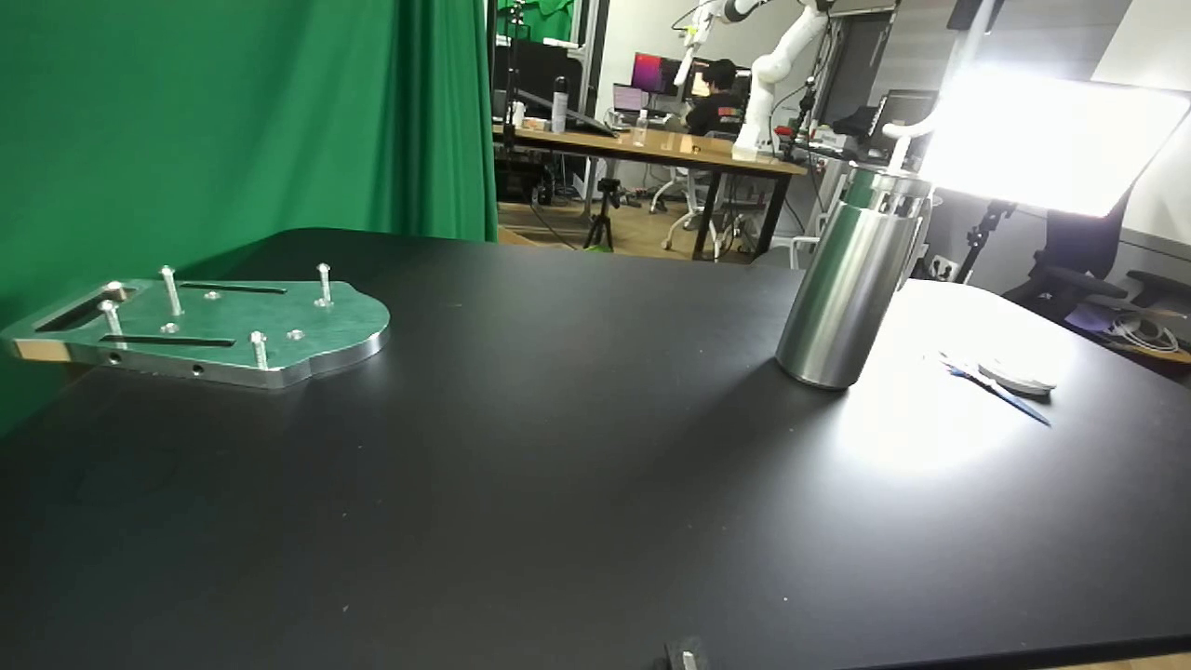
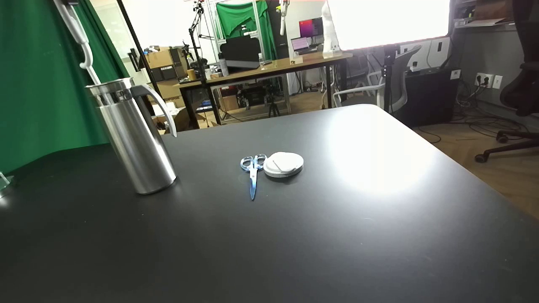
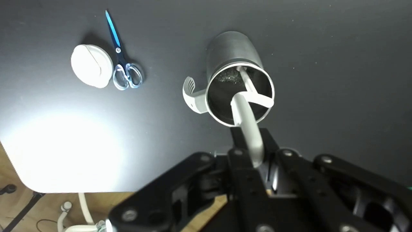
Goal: Use the brush to scrub inside the jar
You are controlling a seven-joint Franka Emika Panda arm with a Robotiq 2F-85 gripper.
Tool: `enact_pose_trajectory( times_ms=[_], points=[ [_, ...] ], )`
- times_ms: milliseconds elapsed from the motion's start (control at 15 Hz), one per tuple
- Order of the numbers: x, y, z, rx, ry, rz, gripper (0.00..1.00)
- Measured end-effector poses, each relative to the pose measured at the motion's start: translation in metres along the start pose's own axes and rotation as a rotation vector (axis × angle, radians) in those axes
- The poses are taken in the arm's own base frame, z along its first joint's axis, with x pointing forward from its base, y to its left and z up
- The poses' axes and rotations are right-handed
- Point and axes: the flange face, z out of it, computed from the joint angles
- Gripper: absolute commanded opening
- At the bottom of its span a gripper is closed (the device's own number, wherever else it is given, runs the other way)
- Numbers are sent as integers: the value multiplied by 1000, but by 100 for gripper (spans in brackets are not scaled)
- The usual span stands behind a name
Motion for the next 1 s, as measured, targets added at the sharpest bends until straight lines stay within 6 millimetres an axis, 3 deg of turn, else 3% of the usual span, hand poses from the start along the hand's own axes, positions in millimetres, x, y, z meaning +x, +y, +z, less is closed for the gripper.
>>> enact_pose_trajectory(
  times_ms=[600, 1000],
  points=[
    [6, 2, 71, -5, -96, -6, 4],
    [7, 5, 69, -5, -84, -1, 4]
  ],
)
